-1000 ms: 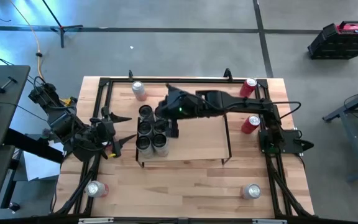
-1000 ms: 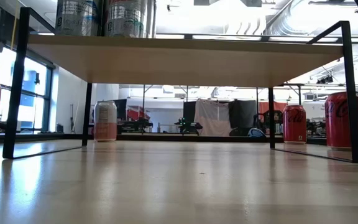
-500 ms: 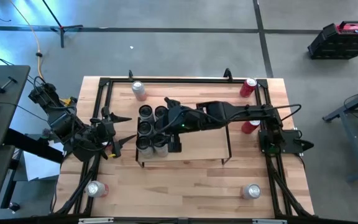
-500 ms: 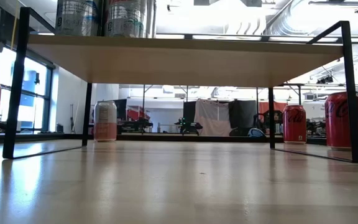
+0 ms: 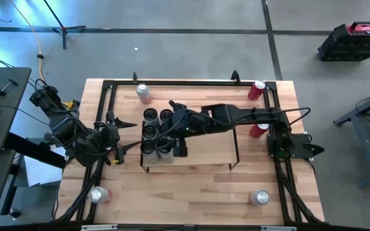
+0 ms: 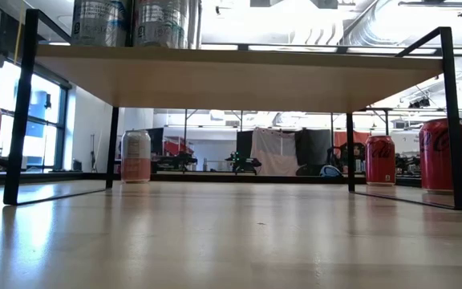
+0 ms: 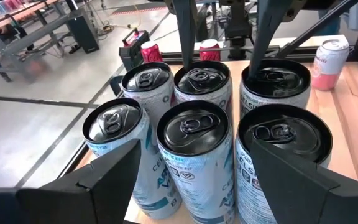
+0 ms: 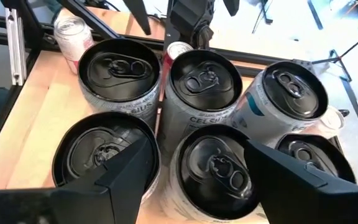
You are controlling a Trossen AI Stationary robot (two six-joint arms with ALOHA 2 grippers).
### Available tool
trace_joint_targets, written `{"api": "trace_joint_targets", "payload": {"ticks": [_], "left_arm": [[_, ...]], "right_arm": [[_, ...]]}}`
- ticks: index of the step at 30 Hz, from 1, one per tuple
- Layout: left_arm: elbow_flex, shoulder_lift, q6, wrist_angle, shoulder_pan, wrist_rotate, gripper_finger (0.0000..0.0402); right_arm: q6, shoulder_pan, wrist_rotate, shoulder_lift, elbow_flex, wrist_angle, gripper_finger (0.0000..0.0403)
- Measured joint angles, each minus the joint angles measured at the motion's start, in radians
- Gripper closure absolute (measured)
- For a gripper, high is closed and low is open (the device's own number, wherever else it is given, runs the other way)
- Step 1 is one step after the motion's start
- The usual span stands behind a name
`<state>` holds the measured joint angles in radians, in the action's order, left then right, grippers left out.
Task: Place canned beverage on shelf
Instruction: Adjust the soda cans on the shelf
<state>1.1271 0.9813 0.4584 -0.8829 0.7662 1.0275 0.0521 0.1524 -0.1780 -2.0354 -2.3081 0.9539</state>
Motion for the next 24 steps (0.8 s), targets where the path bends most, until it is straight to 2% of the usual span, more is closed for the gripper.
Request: {"api": "trace_joint_targets", "payload": {"ticks": [24], "left_arm": [[0.0,0.0,0.001,0.0,0.0,-0.001,0.0108]], "right_arm": [[-0.003,0.012,-0.02,0.007,-0.002,0.029,0.0152]]}}
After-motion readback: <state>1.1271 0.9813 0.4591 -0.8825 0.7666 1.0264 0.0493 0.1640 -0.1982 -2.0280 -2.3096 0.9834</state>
